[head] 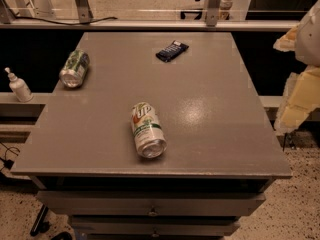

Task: Place 7up can upright

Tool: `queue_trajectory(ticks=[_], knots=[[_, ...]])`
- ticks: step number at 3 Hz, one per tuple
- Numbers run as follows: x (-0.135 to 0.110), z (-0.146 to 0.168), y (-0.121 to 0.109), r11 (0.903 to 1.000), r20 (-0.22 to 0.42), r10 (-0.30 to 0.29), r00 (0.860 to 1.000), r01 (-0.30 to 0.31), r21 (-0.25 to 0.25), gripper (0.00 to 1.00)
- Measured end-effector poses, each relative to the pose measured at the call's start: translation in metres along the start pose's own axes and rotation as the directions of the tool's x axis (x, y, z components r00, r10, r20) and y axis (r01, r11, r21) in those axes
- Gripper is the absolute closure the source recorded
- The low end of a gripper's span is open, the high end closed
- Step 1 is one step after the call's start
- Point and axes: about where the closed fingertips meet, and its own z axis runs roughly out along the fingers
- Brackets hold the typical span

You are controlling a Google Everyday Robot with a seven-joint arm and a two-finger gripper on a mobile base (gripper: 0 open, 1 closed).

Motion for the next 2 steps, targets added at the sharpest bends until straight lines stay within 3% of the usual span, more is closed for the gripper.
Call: queue_trajectory(ticks=[2], knots=[[-0.0096,0.0069,-0.0048,0.9996,-0.008,0.027,1.000,-0.027,0.008,0.00]])
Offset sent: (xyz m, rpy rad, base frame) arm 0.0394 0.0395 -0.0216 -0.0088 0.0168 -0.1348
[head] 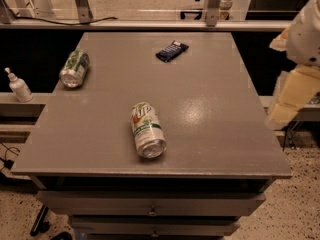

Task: Place 7up can upright

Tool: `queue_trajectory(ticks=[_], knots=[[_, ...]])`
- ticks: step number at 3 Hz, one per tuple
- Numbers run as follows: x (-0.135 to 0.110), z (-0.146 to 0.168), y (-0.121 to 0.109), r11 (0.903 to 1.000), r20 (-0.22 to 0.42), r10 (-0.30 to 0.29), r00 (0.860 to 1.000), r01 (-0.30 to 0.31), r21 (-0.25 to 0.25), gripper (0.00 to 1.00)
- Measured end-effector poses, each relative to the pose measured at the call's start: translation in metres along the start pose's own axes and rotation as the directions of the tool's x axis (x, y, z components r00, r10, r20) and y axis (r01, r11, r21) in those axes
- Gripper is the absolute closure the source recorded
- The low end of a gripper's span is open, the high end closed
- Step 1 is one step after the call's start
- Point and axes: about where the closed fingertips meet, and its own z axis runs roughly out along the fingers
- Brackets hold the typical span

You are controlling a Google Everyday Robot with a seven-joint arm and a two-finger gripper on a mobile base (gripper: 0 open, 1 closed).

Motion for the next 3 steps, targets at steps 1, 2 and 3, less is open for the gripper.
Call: queue_trajectory(ticks=[1,2,3], knots=[[-0.031,0.023,-0.016,0.9959,-0.025,0.088,0.996,-0.088,0.022,0.00],[-0.057,0.042,-0.025,0.9831,-0.044,0.180,0.983,-0.179,0.039,0.00],[-0.087,0.050,-0.029,0.9522,-0.042,0.305,0.952,-0.303,0.039,0.00]])
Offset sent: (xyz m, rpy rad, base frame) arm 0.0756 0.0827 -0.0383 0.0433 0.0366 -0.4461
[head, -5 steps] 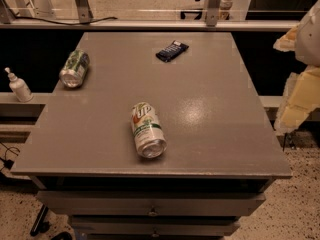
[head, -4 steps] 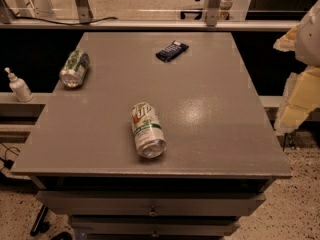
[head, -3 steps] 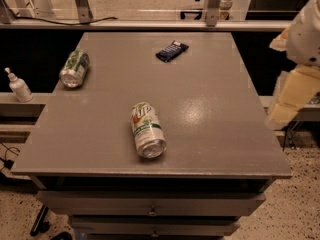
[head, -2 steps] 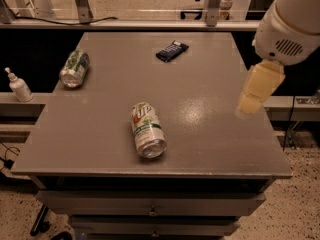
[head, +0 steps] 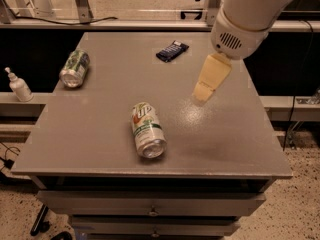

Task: Place 7up can upright

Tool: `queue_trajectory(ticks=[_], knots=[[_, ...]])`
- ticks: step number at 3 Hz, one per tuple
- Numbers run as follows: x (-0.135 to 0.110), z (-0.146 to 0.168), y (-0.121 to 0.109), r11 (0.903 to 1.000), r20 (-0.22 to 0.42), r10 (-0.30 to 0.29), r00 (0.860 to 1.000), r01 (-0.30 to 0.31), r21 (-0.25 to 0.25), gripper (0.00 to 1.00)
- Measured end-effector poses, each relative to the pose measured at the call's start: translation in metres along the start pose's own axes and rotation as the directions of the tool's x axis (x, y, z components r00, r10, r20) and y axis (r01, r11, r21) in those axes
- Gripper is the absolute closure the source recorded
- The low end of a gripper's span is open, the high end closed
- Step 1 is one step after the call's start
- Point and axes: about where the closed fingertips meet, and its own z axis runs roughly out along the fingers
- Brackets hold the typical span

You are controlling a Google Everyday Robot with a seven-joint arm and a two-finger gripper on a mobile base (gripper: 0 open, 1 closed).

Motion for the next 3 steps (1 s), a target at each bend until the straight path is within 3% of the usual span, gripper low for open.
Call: queue_trajectory(ticks=[1,2,3], knots=[[-0.0226,-0.0045,0.0117,0.9887,0.034,0.147,0.989,-0.146,-0.033,0.00],[-0.0224,-0.0055,0.0115,0.9796,0.035,0.199,0.979,-0.198,-0.032,0.00],[-0.0225,-0.0055,0.0115,0.9796,0.035,0.199,0.979,-0.198,-0.032,0.00]])
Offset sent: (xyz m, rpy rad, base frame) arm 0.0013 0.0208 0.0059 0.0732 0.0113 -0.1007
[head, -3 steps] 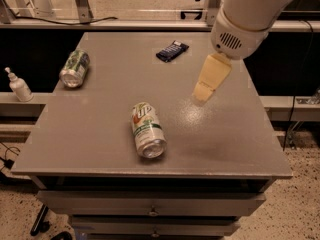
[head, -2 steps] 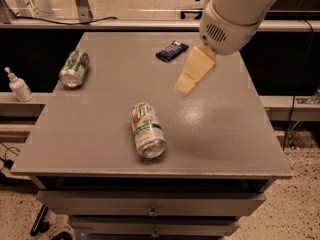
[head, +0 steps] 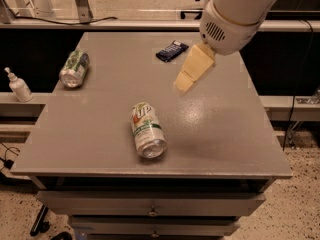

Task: Place 7up can upright

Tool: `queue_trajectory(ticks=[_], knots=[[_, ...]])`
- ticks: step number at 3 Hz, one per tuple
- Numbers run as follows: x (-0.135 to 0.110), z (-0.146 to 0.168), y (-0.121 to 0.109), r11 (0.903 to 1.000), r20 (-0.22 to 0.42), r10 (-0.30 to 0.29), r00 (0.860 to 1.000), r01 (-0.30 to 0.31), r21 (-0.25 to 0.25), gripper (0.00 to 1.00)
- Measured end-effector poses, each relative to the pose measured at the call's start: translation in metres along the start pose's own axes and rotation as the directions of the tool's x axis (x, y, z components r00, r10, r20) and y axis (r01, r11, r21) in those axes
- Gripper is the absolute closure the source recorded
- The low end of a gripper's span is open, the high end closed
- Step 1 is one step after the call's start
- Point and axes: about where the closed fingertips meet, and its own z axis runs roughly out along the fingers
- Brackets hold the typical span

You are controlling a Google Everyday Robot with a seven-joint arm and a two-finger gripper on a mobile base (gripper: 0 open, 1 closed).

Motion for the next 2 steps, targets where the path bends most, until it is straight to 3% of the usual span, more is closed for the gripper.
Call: queue_trajectory(ticks=[1,2], knots=[[-0.010,-0.004,0.007,0.9957,0.017,0.065,0.998,-0.064,-0.067,0.00],[-0.035,-0.006,0.023,0.9698,0.023,0.167,0.986,-0.160,-0.185,0.00]])
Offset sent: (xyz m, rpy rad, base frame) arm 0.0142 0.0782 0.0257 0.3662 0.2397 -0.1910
